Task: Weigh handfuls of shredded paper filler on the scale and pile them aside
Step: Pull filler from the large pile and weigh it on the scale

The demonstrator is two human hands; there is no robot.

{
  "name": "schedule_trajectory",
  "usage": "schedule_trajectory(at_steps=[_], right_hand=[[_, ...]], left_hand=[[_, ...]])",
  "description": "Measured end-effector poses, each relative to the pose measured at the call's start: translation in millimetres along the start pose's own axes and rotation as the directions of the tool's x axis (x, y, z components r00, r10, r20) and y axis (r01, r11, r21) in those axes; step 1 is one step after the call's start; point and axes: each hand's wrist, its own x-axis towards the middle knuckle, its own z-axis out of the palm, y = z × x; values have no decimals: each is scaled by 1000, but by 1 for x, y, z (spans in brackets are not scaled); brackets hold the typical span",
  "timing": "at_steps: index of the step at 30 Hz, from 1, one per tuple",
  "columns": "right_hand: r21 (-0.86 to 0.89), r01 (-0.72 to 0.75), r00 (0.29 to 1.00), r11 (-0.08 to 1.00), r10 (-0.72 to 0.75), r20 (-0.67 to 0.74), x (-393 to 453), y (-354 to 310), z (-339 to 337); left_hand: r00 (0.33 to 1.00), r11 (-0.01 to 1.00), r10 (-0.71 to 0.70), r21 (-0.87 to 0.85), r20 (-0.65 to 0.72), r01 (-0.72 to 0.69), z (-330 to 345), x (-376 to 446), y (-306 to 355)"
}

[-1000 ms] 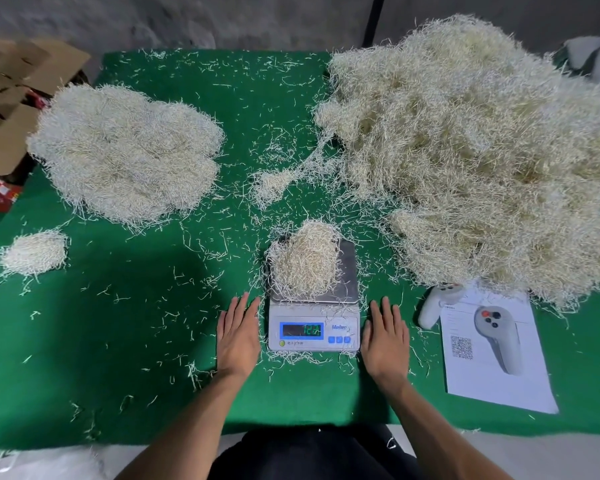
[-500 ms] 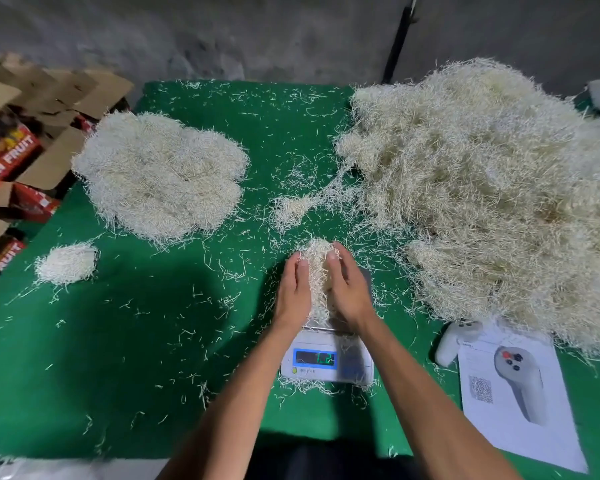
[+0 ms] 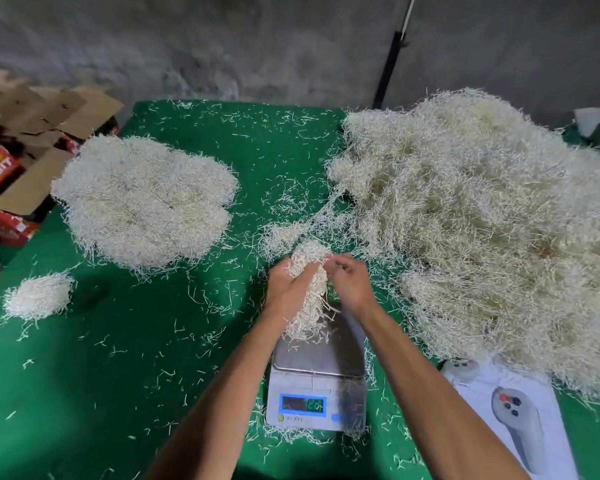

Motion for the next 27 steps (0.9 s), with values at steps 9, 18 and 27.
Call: schedule_trajectory(at_steps=[9,18,27], right_hand=[[362,-307,878,880,409,-250,95,5,-68],[-176,-258,954,950,222,-203,107,17,-113],[-182,-115,969,977,150,197,81,10,-37]], left_hand=[[998,990,-38,-139,-58,29,6,20,2],[991,994,-106,0,-80,107,-6,43,-12],[991,974,41,214,130,-68,22,41,-7]])
